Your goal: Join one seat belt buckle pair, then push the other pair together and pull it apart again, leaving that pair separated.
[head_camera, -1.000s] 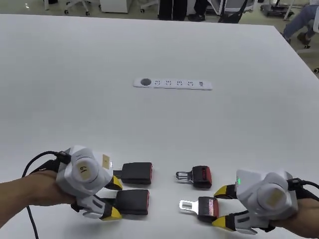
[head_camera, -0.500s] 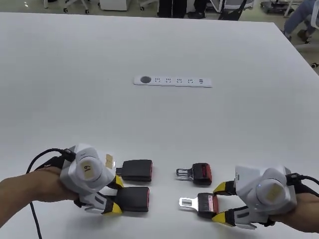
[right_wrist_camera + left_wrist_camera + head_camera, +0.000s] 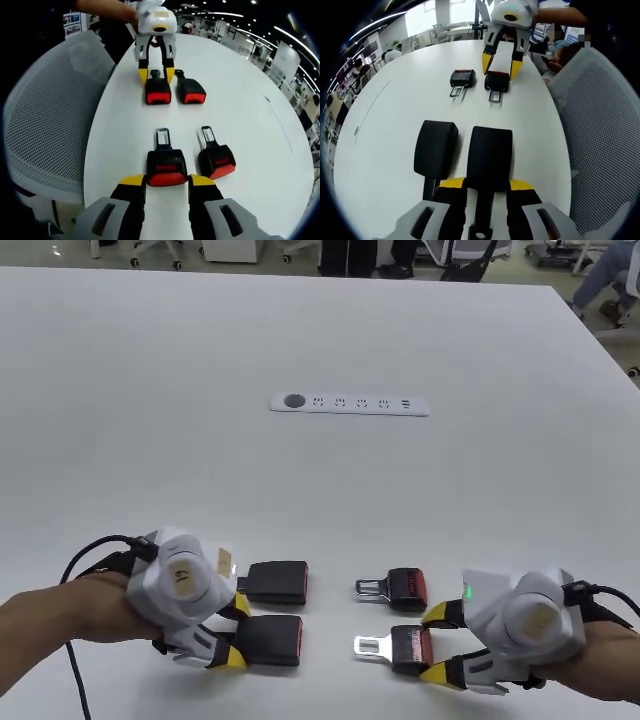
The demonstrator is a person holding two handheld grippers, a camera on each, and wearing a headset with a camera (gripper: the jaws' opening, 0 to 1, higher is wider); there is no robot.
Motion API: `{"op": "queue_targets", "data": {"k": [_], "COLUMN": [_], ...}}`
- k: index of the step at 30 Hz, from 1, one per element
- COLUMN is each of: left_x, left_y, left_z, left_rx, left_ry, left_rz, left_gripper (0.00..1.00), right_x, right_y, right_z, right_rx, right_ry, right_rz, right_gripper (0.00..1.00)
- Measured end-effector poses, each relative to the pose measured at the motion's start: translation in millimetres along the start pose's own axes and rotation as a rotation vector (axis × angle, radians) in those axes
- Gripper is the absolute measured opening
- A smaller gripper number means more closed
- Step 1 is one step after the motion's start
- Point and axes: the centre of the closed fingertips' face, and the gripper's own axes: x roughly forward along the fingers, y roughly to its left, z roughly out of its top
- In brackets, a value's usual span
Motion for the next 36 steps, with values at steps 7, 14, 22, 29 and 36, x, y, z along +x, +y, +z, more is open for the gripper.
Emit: {"op": "queue_targets", "data": {"k": [7,14,22,29,36], "left_x": [0.0,1.2,2.5,2.8,3.4], "left_y": [-0.1,2.4,4.4,4.5,4.6], "left_z": [-0.7,-3.9,-6.9,-7.6,-7.6], "left_rx": [0.005,0.006,0.017,0.017,0.012], "left_ry": [0.012,0.018,0.027,0.028,0.032], "left_rz": [0.000,-0.001,-0.001,-0.001,0.000], "left_gripper": [0.32,0.32,0.32,0.32,0.32], "right_x": [5.8,11.4,16.6,22.3,25.6], "right_y": [1.5,4.3,5.5,5.6,5.6], "right_z": [8.0,17.3,27.1,35.2,42.7], "right_rx": [-0.008,-0.013,-0.015,-0.016,-0.020], "right_ry": [0.000,-0.001,-0.007,-0.009,-0.014], "right_rz": [0.009,0.015,0.020,0.025,0.030], "right_gripper": [0.29,0.29,0.29,0.29,0.29]}}
